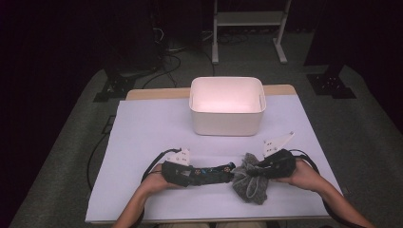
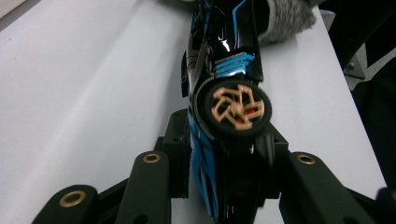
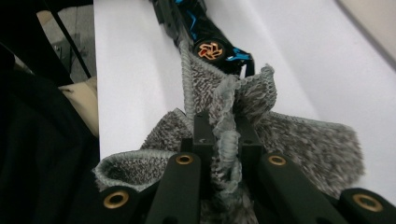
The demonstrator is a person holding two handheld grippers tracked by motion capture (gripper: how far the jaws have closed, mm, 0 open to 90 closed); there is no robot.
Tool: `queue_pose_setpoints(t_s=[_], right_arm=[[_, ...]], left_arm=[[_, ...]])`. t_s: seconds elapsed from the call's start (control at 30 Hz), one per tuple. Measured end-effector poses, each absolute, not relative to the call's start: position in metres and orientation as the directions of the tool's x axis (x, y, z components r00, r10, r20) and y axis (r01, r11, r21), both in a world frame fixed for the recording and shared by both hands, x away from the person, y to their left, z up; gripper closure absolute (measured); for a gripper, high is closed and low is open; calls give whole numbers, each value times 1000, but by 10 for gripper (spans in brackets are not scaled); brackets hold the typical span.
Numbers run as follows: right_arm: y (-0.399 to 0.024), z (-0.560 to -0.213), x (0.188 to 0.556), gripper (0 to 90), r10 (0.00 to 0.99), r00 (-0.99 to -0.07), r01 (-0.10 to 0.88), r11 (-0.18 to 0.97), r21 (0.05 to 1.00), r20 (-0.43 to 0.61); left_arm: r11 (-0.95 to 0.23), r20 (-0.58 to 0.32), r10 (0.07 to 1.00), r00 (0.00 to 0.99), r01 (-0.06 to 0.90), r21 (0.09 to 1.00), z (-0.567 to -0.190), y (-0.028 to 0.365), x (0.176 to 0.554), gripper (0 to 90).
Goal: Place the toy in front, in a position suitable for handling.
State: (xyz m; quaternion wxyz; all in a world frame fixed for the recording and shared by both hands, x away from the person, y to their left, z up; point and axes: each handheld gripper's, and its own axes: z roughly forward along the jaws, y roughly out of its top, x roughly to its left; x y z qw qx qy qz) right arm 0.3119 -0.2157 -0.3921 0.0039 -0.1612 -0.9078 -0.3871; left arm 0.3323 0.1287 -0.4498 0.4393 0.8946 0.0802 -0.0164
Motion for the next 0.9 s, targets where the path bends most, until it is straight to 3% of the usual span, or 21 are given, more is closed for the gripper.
queue_pose_setpoints(t_s=[0.27,0.53,0.73,0.9], right_arm=[[-210,-386,316,821,290,-947,291,600,745,136],[-163,-381,322,821,195,-975,208,640,740,105],[-160,-386,326,821,205,-973,218,655,724,108],[-163,-389,325,822,199,-972,225,652,724,123]], left_arm=[[-621,-73,99,992,119,774,-447,120,332,647],[-634,-70,84,994,108,765,-445,115,334,646],[-613,-84,95,992,125,781,-449,118,333,645],[-582,-97,135,986,158,798,-453,121,331,558]])
